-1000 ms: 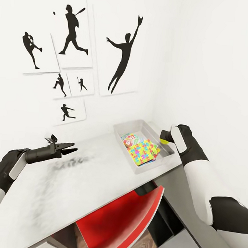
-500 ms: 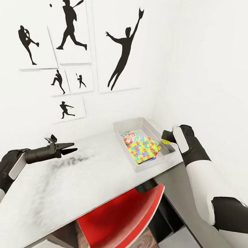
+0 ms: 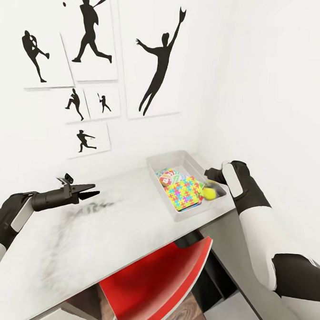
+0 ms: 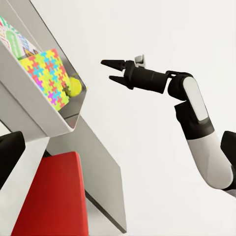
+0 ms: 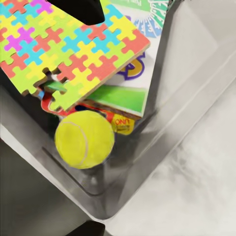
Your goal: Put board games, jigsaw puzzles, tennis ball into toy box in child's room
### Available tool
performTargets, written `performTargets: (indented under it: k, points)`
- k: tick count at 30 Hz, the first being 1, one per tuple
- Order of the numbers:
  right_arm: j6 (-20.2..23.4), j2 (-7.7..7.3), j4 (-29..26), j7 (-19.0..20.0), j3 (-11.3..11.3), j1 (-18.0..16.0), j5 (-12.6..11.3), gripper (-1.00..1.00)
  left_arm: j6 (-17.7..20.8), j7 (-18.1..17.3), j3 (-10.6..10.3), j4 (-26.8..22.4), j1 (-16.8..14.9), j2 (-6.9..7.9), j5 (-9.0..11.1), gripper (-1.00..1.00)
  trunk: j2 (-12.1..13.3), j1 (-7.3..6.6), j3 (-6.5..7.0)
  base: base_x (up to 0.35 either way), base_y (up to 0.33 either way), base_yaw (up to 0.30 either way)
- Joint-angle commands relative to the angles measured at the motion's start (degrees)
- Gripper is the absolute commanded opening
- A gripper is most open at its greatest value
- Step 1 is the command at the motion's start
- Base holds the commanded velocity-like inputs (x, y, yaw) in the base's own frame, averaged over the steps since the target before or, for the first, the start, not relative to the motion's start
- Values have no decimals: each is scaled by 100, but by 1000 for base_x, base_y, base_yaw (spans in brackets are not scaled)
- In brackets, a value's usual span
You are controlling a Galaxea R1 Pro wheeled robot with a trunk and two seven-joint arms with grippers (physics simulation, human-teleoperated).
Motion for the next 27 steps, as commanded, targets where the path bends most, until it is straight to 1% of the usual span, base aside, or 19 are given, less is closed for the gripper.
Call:
performTargets:
  k: [1, 6, 11, 13, 15, 16, 18, 19, 22, 24, 26, 27]
  points:
    - [12, -3, -3, -55, 29, -6, -59, 100, 61, -10, -3, -1, -4, 2, 14, 100, -11, 3, -11, 0, 0, 0]
    - [12, 7, -6, -55, 29, -1, -59, 100, 64, -13, -3, -1, -4, 3, 14, 100, -11, 3, -11, 0, 0, 0]
    - [12, -20, -55, -55, 36, 39, -62, 100, 64, -11, -3, -1, -4, 3, 8, 100, -11, 3, -11, 0, 0, 0]
    - [13, -25, -121, -58, 42, 49, -60, 100, 64, -11, 2, -1, -4, 6, 5, 100, -11, 3, -11, 0, 0, 0]
    - [29, -35, -309, -45, 46, 64, -59, 100, 64, -11, 9, 3, -4, 16, -5, 100, -11, 3, -11, 0, 0, 0]
    - [53, -39, -478, -39, 41, 87, -59, 100, 64, -11, 13, 5, -4, 44, -8, 100, -11, 3, -11, 0, 0, 0]
    - [206, -56, -958, -33, 21, 186, -87, 100, 64, -11, 32, 7, -2, 179, 4, 100, -11, 3, -11, 0, 0, 0]
    - [413, -64, -1372, -31, -6, 299, -103, 100, 61, -11, 41, 9, -3, 280, 13, 100, -11, 3, -11, 0, 0, 0]
    - [816, -67, -2171, -30, -112, 604, -116, 100, 48, -11, 48, 16, 1, 442, 14, 100, -11, 3, -11, 0, 0, 0]
    - [985, -71, -2654, -29, -209, 810, -121, 100, 42, -11, 49, 19, 6, 512, 18, 100, -11, 3, -11, 0, 0, 0]
    - [1142, -72, -3111, -22, -345, 1047, -130, 100, 39, -15, 50, 18, 18, 548, 18, 100, -11, 3, -11, 0, 0, 0]
    - [1195, -73, -3467, -8, -434, 1239, -137, 100, 38, -15, 50, 17, 32, 578, 16, 100, -11, 3, -11, 0, 0, 0]
